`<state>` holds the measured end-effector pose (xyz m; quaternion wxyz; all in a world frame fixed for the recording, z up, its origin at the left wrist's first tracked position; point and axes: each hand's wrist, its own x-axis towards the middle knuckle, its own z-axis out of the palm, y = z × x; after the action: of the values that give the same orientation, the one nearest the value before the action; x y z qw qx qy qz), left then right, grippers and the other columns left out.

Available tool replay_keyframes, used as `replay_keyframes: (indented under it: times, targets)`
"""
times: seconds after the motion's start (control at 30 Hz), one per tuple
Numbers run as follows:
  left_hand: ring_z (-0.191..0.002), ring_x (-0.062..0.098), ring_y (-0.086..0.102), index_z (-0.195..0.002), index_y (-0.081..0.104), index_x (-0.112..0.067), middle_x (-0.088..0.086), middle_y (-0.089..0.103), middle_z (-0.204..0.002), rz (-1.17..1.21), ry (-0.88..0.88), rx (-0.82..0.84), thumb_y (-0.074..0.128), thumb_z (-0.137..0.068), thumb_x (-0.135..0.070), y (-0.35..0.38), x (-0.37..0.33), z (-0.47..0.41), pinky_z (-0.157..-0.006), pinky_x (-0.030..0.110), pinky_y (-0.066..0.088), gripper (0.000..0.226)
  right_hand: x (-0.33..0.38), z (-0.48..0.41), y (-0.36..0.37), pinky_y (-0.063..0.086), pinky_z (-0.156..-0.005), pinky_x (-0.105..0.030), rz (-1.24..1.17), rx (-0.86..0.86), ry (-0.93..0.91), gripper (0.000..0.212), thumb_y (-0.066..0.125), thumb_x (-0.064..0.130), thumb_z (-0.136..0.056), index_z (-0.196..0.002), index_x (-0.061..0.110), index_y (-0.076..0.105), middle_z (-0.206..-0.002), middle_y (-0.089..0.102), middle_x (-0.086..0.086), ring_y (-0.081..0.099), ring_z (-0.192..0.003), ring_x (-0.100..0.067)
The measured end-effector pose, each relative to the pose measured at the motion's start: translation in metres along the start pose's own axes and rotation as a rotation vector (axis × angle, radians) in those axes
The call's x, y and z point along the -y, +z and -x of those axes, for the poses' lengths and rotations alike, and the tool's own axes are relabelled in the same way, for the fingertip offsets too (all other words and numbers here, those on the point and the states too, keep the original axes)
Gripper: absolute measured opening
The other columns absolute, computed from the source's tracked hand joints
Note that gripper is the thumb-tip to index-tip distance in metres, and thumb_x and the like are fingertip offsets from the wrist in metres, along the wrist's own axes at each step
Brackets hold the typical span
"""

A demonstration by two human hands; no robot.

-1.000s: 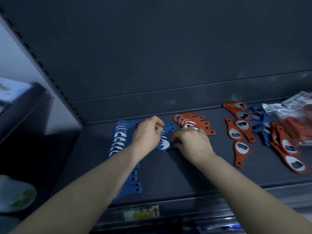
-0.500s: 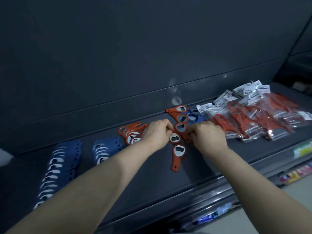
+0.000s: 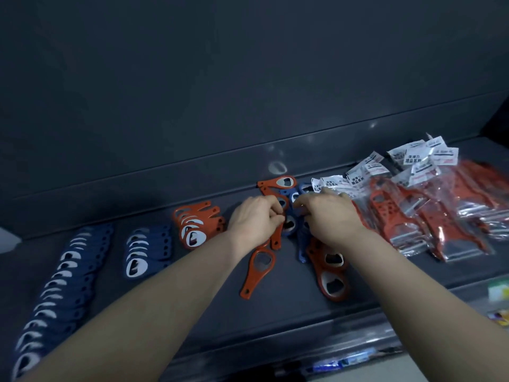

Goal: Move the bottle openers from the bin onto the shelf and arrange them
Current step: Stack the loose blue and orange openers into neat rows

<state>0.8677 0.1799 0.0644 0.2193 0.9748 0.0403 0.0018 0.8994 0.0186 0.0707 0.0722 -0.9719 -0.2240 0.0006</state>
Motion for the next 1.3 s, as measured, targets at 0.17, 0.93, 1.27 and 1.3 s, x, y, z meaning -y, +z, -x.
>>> replay_keyframes:
  times: [0.17, 0.93, 1.27, 1.3]
  targets:
    - [-0.105, 0.017, 0.053, -0.104, 0.064, -0.026, -0.006, 0.063, -0.105, -0.164, -0.022, -0.035, 0.073, -0.076, -0.051, 0.006, -0.012, -0.004, -0.079, 0.031, 0.044, 0.039, -0.019, 0.003, 0.0, 0.034, -0.091, -0.038, 0.03, 0.007, 0.047, 0.037, 0.062, 0.038, -0.081, -0.117, 0.031, 0.056, -0.121, 0.059, 0.003, 0.046, -0.118, -0.022]
    - [-0.111, 0.018, 0.048, -0.128, 0.054, -0.03, -0.002, 0.057, -0.111, -0.146, 0.061, 0.105, 0.07, -0.078, -0.049, 0.02, -0.04, 0.009, -0.087, 0.033, 0.045, 0.056, -0.029, 0.016, 0.001, 0.039, -0.073, -0.036, -0.135, -0.093, 0.179, 0.024, 0.044, 0.028, -0.097, -0.114, 0.011, 0.045, -0.11, 0.065, -0.016, 0.061, -0.102, -0.036]
    - [-0.062, 0.011, 0.057, -0.063, 0.06, -0.023, -0.005, 0.06, -0.064, 0.582, -0.178, -0.04, 0.081, -0.074, -0.016, 0.006, -0.042, -0.001, -0.068, 0.028, 0.051, 0.024, -0.017, 0.024, -0.023, 0.033, -0.067, -0.034, -0.332, -0.286, 0.156, 0.023, 0.042, 0.04, -0.098, -0.108, 0.02, 0.046, -0.099, 0.067, -0.007, 0.06, -0.096, -0.033]
    - [-0.059, 0.009, 0.053, -0.065, 0.059, -0.021, -0.006, 0.057, -0.062, 0.623, -0.184, -0.046, 0.08, -0.076, -0.013, 0.002, -0.037, 0.001, -0.064, 0.026, 0.047, 0.024, -0.011, 0.022, -0.024, 0.033, -0.067, -0.034, -0.351, -0.296, 0.135, 0.022, 0.042, 0.039, -0.098, -0.108, 0.02, 0.046, -0.098, 0.067, -0.007, 0.06, -0.095, -0.033]
